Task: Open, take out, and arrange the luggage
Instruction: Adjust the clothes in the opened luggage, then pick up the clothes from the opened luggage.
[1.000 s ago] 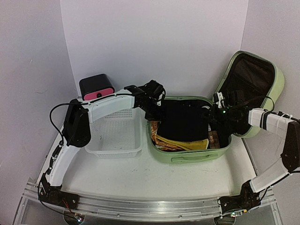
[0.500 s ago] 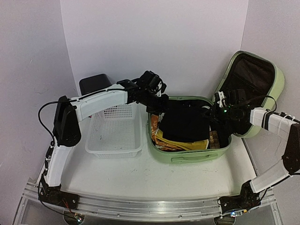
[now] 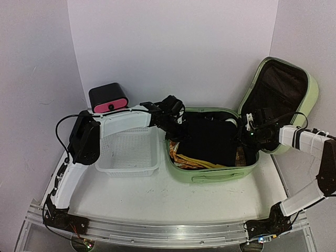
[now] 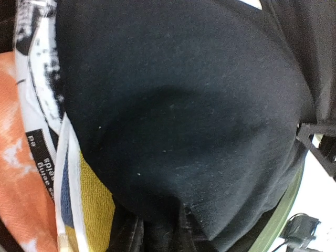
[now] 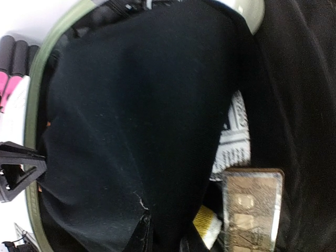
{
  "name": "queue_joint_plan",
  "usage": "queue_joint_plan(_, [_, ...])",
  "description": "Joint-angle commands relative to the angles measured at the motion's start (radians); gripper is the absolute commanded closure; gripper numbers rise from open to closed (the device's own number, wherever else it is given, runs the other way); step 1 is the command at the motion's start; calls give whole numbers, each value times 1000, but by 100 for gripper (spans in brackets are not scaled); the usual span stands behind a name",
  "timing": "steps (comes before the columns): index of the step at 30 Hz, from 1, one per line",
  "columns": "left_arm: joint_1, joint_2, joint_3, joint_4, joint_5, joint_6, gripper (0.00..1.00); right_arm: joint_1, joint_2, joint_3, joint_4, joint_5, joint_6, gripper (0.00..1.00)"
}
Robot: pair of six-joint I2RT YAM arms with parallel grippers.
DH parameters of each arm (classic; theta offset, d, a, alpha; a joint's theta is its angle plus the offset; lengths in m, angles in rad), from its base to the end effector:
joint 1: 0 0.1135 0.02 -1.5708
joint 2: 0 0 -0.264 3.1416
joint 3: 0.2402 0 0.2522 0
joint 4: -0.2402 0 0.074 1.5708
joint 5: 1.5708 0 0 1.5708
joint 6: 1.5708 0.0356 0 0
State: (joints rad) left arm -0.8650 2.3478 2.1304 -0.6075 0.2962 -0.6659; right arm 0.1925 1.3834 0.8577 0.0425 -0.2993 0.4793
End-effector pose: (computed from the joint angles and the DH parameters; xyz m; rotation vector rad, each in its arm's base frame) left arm 0.3362 -0.4106 0.2281 0.4133 2.5965 -0.9939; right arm 0.3008 0.0693 0.2517 0.1107 2.1066 0.7177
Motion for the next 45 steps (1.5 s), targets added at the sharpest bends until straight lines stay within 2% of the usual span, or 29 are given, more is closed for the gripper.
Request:
queue_joint_plan(1, [-2, 14, 5, 40, 71, -11, 63, 2, -14, -9, -20, 63, -29, 87])
queue_joint_plan(3, [-3, 11, -6, 38, 78, -18, 53, 2, -10, -2, -20, 66, -32, 87])
queue_joint_plan(6, [-3, -8, -42, 34, 37, -14, 44, 2, -5, 8, -18, 64, -34, 87])
queue_joint_plan(16, [-2, -1, -31, -63, -38, 27, 41, 1, 2, 14, -9, 48, -32, 87])
queue_joint_plan(20, [-4, 12, -17, -66, 48, 35, 53, 1, 4, 14, -1, 41, -28, 87])
queue_joint_plan(22, [-8, 37, 13, -67, 115, 24, 55, 1, 7, 14, 3, 32, -27, 87])
queue_joint_plan(27, [-14, 91, 77, -65, 211, 1, 72, 2, 12, 15, 12, 16, -20, 87])
queue_joint_plan(33, [-15, 133, 106, -43, 286, -26, 73, 1, 6, 13, 14, 8, -17, 87])
queue_joint_plan(37, [-16, 108, 89, -40, 260, -14, 97, 1, 1, 15, 16, 5, -15, 88])
queue_joint_plan(38, [-16, 96, 85, -34, 250, -7, 100, 1, -1, 16, 16, 3, -15, 88])
queue_joint_plan(45, [1, -19, 79, 45, 329, 18, 100, 2, -73, 66, 23, -62, -23, 90])
